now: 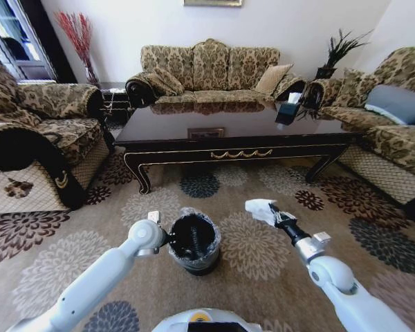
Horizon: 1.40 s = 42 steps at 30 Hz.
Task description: Move to the front of the table and pick up the trash from the floor, then place it into the trash bin.
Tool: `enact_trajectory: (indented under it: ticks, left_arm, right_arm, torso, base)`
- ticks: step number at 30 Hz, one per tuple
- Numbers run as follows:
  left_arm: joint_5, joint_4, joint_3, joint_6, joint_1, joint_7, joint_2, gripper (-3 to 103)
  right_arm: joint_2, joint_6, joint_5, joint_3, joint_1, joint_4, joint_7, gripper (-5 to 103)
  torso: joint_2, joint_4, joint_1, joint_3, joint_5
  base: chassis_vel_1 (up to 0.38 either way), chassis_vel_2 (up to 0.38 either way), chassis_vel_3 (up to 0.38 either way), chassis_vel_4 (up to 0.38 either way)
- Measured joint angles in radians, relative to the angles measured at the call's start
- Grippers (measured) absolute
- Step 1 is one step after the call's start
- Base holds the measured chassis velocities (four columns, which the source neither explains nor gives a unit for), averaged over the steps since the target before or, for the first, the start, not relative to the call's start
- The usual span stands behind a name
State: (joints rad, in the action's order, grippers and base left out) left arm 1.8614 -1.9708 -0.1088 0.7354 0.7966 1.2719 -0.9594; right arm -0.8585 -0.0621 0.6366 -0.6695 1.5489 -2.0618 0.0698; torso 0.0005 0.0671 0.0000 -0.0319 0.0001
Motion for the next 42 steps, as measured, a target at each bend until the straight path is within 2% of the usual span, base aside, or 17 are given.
enact_trajectory:
  ticks: [11, 17, 26, 34, 36, 38, 41, 42]
  left_arm:
    - [0.001, 0.059, -0.134, 0.000, -0.107, 0.013, -0.064, 0]
    - [0.013, 0.099, -0.204, 0.000, -0.168, 0.022, -0.106, 0]
    - [0.013, 0.127, -0.248, -0.002, -0.207, 0.028, -0.144, 0]
    - [0.012, 0.114, -0.253, -0.003, -0.196, 0.030, -0.141, 0]
    - [0.010, 0.107, -0.251, -0.003, -0.191, 0.030, -0.137, 0]
    - [0.009, 0.104, -0.250, -0.004, -0.188, 0.030, -0.135, 0]
    - [0.006, 0.097, -0.243, -0.004, -0.175, 0.030, -0.135, 0]
    - [0.006, 0.097, -0.243, -0.004, -0.175, 0.030, -0.135, 0]
  right_arm:
    - [0.024, 0.037, 0.042, -0.073, 0.117, -0.269, -0.026, 0]
    - [0.027, 0.058, 0.028, -0.079, 0.209, -0.397, -0.027, 0]
    - [0.021, 0.064, -0.055, -0.033, 0.273, -0.446, -0.009, 0]
    - [0.014, 0.064, -0.110, 0.002, 0.286, -0.425, -0.005, -1]
    - [0.013, 0.064, -0.121, 0.014, 0.282, -0.412, -0.004, 10]
    - [0.011, 0.065, -0.126, 0.021, 0.280, -0.406, -0.004, 10]
    - [0.001, 0.065, -0.144, 0.041, 0.281, -0.398, 0.002, 26]
    - [0.001, 0.065, -0.144, 0.041, 0.281, -0.398, 0.002, 26]
  torso:
    - [0.000, 0.0002, 0.000, 0.000, 0.0000]
    - [0.000, 0.0001, 0.000, 0.000, -0.0001]
    - [0.000, 0.0002, 0.000, 0.000, -0.0001]
    - [0.000, 0.0001, 0.000, 0.000, -0.0001]
    - [0.000, 0.0001, 0.000, 0.000, -0.0001]
    - [0.000, 0.0000, 0.000, 0.000, -0.0001]
    - [0.000, 0.0001, 0.000, 0.000, -0.0001]
    - [0.000, 0.0001, 0.000, 0.000, -0.0001]
  base:
    - [0.000, 0.000, 0.000, 0.000]
    - [0.000, 0.000, 0.000, 0.000]
    - [0.000, 0.000, 0.000, 0.000]
    - [0.000, 0.000, 0.000, 0.000]
    - [0.000, 0.000, 0.000, 0.000]
    - [0.000, 0.000, 0.000, 0.000]
    - [0.000, 0.000, 0.000, 0.000]
    - [0.000, 0.000, 0.000, 0.000]
